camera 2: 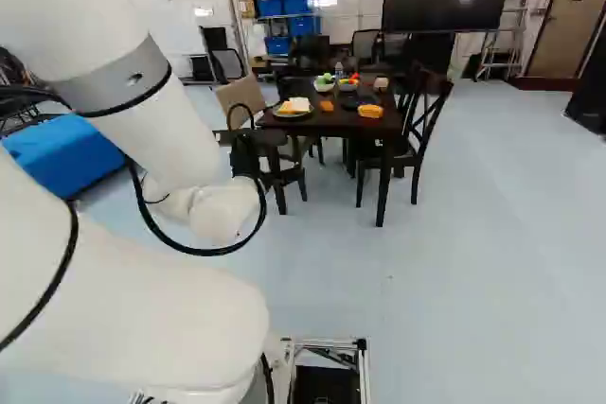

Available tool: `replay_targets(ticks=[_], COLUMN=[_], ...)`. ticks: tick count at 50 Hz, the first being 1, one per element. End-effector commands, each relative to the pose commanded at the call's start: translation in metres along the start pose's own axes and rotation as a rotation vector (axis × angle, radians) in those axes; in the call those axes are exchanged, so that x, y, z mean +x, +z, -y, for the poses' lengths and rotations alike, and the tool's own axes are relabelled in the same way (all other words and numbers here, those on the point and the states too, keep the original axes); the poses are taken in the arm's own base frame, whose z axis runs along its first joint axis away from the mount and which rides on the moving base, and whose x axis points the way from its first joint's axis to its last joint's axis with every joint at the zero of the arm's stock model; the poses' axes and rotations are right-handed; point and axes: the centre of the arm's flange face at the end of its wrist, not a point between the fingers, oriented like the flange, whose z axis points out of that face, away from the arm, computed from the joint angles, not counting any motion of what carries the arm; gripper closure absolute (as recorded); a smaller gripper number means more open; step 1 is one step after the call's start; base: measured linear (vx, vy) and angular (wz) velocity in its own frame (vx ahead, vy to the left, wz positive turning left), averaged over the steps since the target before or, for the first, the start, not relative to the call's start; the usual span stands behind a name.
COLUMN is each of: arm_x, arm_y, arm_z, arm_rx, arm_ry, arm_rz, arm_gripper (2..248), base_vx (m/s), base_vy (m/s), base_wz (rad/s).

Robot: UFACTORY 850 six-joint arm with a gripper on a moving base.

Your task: Move the croissant to the empty plate

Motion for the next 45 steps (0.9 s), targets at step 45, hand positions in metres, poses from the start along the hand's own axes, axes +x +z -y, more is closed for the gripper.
replay_targets(ticks=[45], arm_x=[0.0000], arm_y=[0.0000], arm_z=[0.0000], arm_rx=[0.000], arm_ry=[0.000], arm_rz=[0.000], arm_gripper=[3], base_vx=[0.046], base_vy=[0.001], base_wz=[-0.004])
